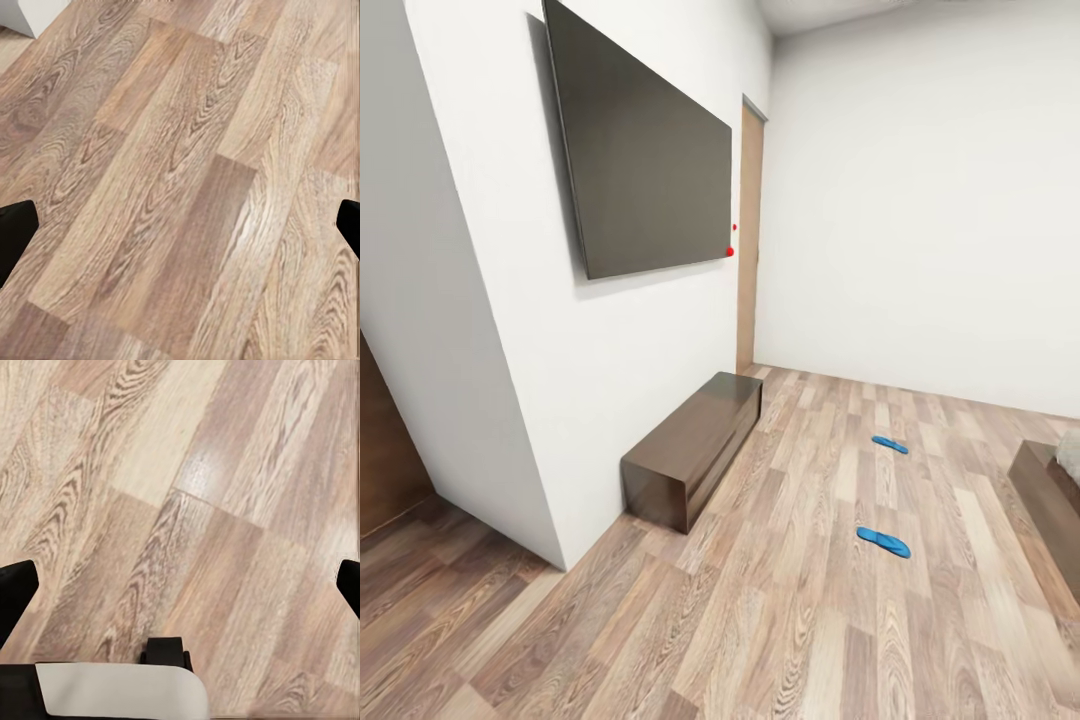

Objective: In the bedroom, move the book from the bed onto either nightstand, and place the two sandals side by side next to the bed.

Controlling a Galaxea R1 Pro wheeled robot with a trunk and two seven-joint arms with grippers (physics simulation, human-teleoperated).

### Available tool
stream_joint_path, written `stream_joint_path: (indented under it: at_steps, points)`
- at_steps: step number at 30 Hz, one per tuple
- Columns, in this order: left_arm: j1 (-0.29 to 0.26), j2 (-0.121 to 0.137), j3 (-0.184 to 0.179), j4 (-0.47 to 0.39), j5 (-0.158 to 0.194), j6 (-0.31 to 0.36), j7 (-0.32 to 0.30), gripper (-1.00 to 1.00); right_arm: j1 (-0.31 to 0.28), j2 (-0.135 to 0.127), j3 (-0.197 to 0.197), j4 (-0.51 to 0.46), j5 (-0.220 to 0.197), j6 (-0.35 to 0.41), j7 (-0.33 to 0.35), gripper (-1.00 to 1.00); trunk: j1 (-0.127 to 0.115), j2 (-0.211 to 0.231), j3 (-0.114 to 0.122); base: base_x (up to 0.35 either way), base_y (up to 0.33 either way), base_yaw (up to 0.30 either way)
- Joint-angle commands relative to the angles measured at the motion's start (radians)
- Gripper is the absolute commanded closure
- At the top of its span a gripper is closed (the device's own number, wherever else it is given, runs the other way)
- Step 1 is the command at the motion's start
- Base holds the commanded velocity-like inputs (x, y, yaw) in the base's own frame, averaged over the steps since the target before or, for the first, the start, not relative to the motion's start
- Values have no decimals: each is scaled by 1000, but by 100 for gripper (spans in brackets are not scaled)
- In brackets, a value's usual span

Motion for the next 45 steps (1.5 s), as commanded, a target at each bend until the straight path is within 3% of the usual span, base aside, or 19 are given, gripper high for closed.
stream_joint_path:
  at_steps: [1,45]
  points:
    - [0,-1,0,0,0,-3,0,-100,0,0,-1,0,0,-3,0,-100,0,-1,-1,0,0,-260]
    - [0,-3,-1,0,1,-3,-1,-100,0,0,-1,0,0,-3,-2,-100,0,-1,-1,0,0,-282]
